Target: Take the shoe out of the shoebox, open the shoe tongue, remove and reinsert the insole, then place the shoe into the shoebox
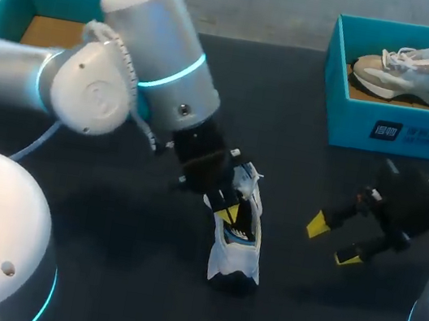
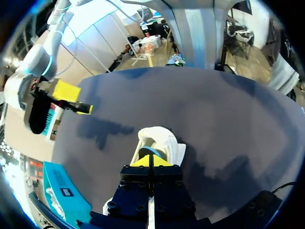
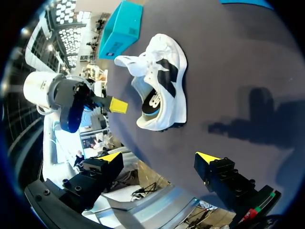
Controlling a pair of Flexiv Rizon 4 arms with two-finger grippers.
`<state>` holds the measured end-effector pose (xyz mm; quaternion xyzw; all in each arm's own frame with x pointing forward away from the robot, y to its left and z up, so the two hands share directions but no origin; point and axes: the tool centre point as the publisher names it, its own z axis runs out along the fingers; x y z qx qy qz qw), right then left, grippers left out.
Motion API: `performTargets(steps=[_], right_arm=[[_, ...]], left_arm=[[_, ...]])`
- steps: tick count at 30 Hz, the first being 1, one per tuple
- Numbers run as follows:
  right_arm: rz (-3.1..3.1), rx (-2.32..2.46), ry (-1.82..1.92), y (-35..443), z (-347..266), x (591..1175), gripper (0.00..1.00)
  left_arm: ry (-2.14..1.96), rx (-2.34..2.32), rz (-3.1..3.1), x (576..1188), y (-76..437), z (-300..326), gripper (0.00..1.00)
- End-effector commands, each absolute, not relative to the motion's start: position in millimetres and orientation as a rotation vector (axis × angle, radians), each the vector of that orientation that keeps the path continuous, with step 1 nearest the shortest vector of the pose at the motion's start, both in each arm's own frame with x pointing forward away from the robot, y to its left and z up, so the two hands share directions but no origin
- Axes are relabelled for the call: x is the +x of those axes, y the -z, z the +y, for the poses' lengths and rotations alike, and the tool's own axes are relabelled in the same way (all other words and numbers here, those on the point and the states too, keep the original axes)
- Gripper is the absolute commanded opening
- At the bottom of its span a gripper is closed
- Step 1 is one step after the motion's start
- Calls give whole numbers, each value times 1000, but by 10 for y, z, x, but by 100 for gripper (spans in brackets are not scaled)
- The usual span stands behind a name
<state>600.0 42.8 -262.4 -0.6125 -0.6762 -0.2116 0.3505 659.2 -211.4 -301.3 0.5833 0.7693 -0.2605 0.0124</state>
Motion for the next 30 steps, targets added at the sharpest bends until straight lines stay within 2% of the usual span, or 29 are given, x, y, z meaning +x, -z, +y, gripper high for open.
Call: performTargets(steps=[1,30], right_arm=[[-1760,-1586,525,2527,307,6049,100],[-1755,-1592,521,2485,128,6073,100]], left_arm=[[609,2019,2527,6610,2997,-2183,0],[466,2202,2479,6778,3148,-2250,0]])
